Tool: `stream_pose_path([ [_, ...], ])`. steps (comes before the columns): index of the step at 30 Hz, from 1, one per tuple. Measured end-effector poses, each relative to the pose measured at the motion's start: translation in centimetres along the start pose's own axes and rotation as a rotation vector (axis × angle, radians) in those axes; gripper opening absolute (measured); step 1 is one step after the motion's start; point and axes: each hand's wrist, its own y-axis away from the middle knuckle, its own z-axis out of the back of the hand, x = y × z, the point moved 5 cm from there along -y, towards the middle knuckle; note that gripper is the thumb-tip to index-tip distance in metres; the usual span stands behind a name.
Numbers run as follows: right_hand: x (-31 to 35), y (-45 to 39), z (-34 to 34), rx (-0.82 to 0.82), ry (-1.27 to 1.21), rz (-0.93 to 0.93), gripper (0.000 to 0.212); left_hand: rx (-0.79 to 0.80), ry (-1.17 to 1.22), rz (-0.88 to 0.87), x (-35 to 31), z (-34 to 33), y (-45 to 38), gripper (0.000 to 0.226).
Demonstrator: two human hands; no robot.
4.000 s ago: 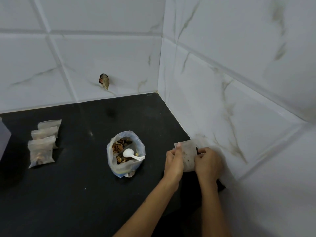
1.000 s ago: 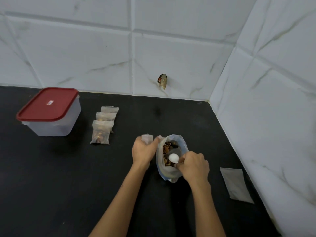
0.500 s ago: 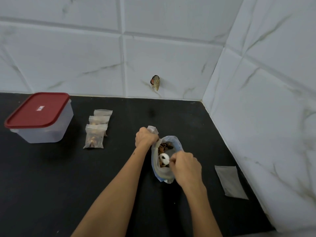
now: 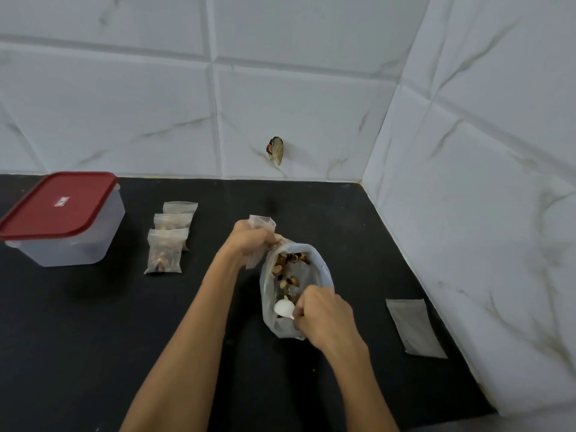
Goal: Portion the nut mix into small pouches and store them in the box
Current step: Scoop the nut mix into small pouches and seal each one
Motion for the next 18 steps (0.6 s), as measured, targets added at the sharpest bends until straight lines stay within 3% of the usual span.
stream_pose_path([
  [5, -0.3, -0.1, 0.1, -0.001, -0.008, 0.009, 0.025, 0.140, -0.020, 0.059, 0.2, 0.8, -0.8, 0.042],
  [9, -0.5, -0.3, 0.1, -0.003, -0.005, -0.003, 0.026, 0.148, -0.124, 0.030, 0.2, 1.2, -1.5, 0.057],
  [18, -0.6, -0.2, 0.4, -0.046, 0.028, 0.012, 0.024, 0.156, -0.224, -0.019, 0.0, 0.8, -1.9, 0.039],
])
